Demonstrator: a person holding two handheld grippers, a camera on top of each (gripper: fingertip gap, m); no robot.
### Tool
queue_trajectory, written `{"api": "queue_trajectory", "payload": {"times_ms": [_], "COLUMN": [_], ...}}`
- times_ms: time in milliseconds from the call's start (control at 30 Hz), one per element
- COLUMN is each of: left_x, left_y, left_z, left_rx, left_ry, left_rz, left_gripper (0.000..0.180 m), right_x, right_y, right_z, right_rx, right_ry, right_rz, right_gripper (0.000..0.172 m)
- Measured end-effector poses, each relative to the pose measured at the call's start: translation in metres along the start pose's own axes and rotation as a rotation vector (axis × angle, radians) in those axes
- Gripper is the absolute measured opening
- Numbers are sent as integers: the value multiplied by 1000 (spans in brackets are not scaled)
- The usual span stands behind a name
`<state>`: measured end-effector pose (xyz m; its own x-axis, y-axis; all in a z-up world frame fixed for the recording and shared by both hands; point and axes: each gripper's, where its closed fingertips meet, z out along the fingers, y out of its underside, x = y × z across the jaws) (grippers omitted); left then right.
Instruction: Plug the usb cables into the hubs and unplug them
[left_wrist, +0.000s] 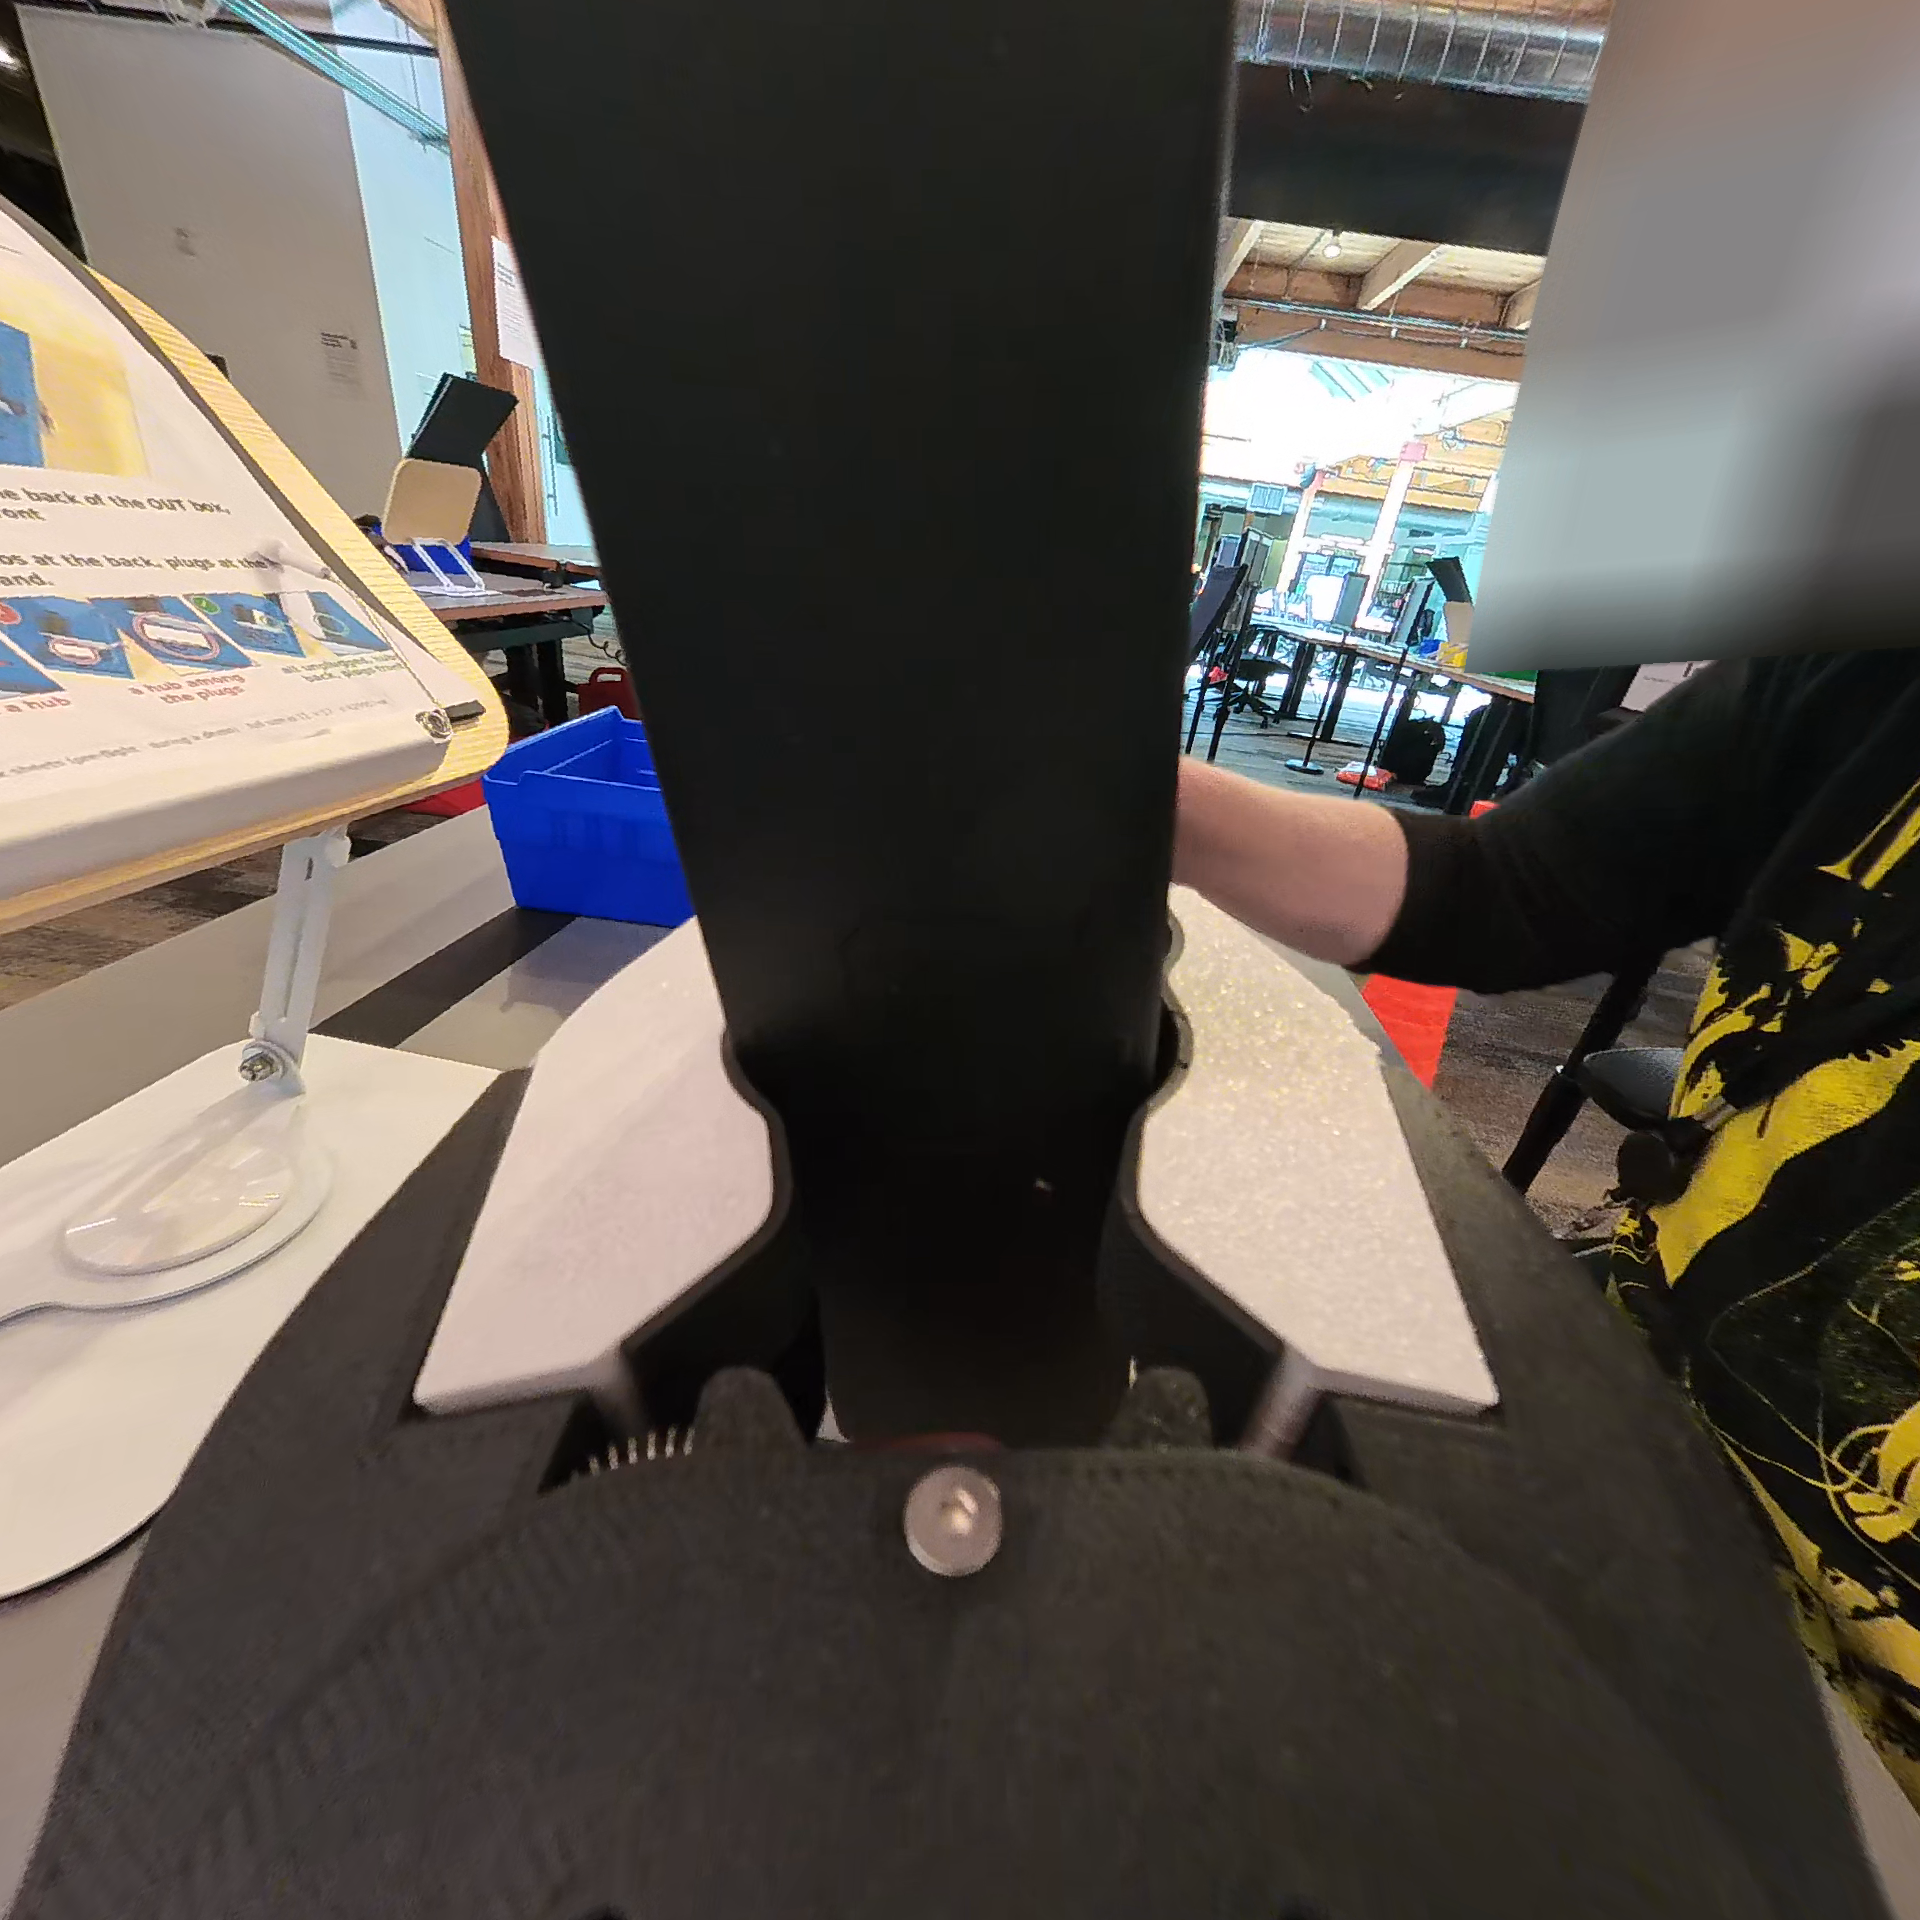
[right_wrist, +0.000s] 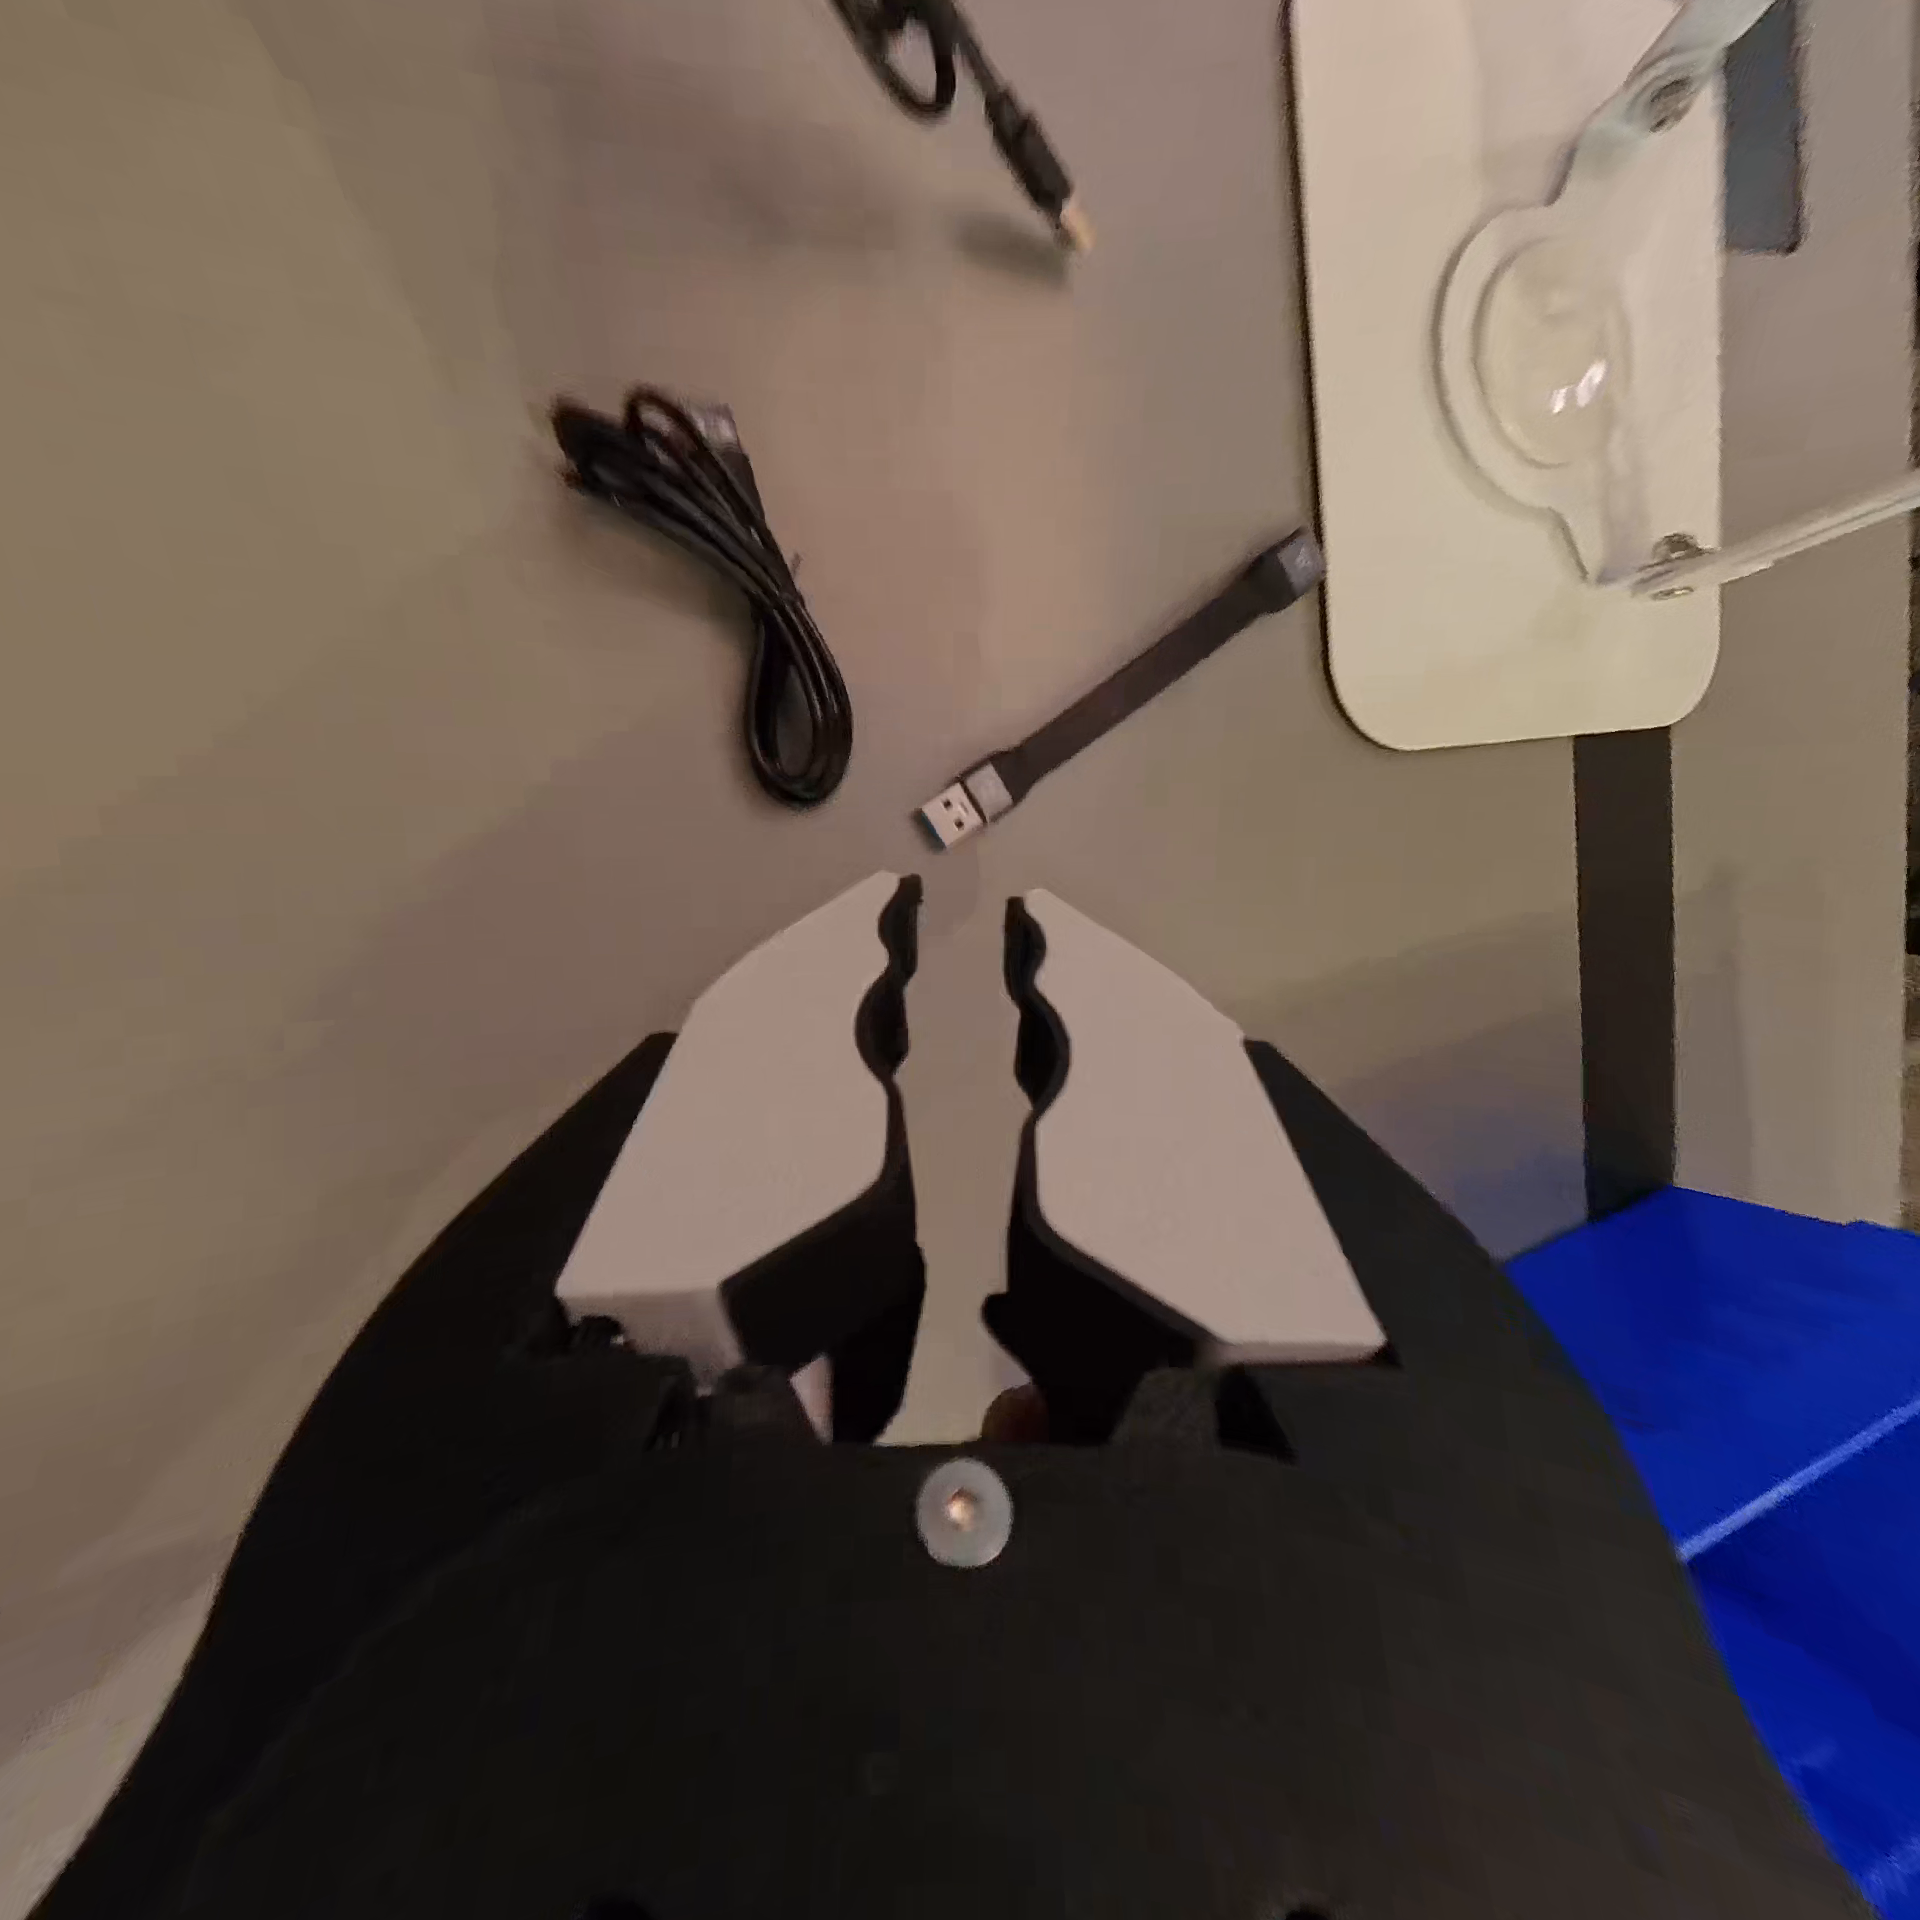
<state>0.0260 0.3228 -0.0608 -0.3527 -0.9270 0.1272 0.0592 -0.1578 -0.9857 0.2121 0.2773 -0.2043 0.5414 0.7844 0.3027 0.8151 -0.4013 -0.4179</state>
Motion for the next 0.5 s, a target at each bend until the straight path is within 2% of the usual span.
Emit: {"api": "queue_trajectory", "payload": {"times_ms": [33, 133, 333, 500], "left_x": [0, -1, -4, -6], "left_y": [0, 1, 1, 1], "left_z": [0, 0, -5, -7], "left_rx": [0, -1, 6, 13], "left_ry": [0, -8, -18, -19], "left_rz": [0, 1, -7, -14], "left_gripper": [69, 69, 69, 69], "right_x": [3, 10, 25, 25], "right_y": [1, 1, 6, -1], "right_z": [6, 26, 51, 66], "right_rx": [-33, -136, -338, -371], "right_ry": [-11, -53, -179, -206], "right_rz": [-57, -282, -705, -954], "right_gripper": [17, 28, 29, 37]}}
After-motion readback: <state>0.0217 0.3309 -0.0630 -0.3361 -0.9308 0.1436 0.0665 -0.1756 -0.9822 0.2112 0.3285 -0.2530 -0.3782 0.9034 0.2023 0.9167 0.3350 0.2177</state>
